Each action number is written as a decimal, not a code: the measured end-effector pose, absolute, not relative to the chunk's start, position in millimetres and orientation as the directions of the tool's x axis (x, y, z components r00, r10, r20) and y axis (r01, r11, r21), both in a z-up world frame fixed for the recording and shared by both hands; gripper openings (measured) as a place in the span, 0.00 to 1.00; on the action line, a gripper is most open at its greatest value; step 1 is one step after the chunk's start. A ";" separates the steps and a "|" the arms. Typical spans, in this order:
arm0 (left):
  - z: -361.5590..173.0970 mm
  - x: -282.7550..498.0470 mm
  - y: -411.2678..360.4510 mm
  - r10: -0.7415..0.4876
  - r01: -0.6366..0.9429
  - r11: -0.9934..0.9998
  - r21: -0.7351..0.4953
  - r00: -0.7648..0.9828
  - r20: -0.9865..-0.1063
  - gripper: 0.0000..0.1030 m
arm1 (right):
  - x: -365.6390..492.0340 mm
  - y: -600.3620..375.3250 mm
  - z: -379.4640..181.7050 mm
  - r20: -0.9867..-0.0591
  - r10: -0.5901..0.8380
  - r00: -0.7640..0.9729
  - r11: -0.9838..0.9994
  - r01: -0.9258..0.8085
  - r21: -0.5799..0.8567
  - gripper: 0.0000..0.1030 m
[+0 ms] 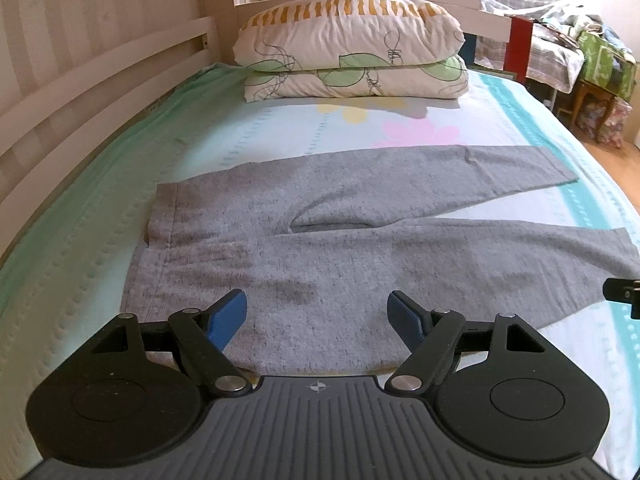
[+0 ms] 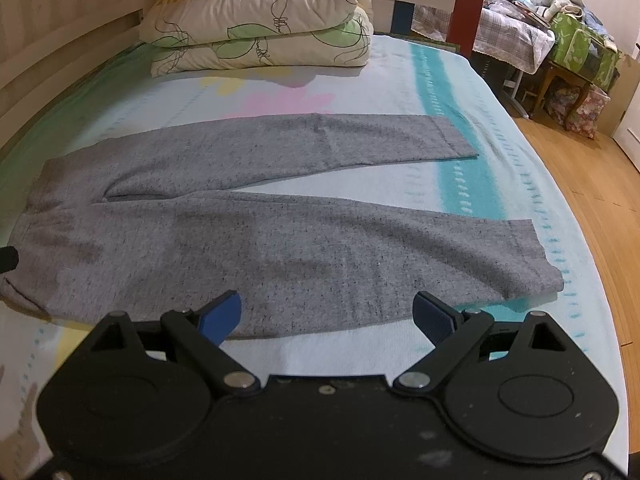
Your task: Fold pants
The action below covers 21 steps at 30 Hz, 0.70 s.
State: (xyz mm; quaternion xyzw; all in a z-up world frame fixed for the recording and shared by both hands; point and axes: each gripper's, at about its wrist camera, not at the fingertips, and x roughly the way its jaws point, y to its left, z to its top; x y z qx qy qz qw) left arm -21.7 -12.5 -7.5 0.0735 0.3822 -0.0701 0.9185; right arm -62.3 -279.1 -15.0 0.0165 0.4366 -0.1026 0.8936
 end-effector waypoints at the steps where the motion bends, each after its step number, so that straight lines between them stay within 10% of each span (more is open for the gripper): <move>1: -7.8 -22.0 -12.2 -0.073 0.184 0.980 0.081 0.698 -0.713 0.74 | -62.3 -279.3 -14.9 -0.784 -0.169 0.598 0.978 0.198 -0.060 0.95; 21: -8.5 -24.9 -15.8 -0.083 0.209 0.974 0.088 0.691 -0.718 0.74 | -62.8 -278.3 -14.8 -0.788 -0.162 0.593 0.980 0.192 -0.057 0.95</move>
